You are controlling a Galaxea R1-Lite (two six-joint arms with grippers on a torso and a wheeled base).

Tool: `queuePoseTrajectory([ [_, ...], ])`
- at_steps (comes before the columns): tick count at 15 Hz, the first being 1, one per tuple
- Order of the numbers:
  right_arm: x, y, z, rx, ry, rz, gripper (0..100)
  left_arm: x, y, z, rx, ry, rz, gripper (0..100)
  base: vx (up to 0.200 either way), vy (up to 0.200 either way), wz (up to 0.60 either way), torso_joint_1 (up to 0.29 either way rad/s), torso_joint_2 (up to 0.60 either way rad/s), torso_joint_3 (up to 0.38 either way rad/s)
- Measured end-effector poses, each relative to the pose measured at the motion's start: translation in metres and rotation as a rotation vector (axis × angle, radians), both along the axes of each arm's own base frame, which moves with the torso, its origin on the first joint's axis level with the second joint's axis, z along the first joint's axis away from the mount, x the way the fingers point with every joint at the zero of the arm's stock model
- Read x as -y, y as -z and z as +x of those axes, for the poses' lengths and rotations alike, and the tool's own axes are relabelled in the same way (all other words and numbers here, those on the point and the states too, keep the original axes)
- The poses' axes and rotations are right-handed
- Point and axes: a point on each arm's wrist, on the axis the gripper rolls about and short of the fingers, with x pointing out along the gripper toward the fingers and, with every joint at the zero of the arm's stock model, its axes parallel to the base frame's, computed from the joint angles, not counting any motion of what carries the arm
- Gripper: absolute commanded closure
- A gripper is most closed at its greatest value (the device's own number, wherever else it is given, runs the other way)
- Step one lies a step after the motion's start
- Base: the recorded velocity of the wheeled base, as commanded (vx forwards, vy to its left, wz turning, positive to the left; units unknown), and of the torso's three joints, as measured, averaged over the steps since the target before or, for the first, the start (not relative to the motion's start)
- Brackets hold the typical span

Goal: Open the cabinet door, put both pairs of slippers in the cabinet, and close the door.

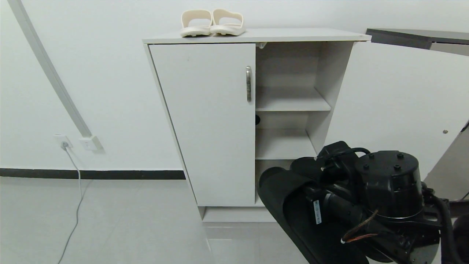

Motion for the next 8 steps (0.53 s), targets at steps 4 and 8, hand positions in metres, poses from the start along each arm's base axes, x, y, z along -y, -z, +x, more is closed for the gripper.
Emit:
queuePoseTrajectory([
  [4, -0.001, 0.002, -0.001, -0.004, -0.005, -0.005, 100, 0.001, 0.001, 0.0, -0.002, 0.06, 0.025, 100, 0.0, 0.0, 0.0, 0.0, 0.0, 0.0],
  [8, -0.009, 0.005, 0.009, 0.044, 0.124, -0.003, 100, 0.001, 0.001, 0.0, -0.002, 0.055, 0.013, 100, 0.0, 0.0, 0.0, 0.0, 0.0, 0.0],
])
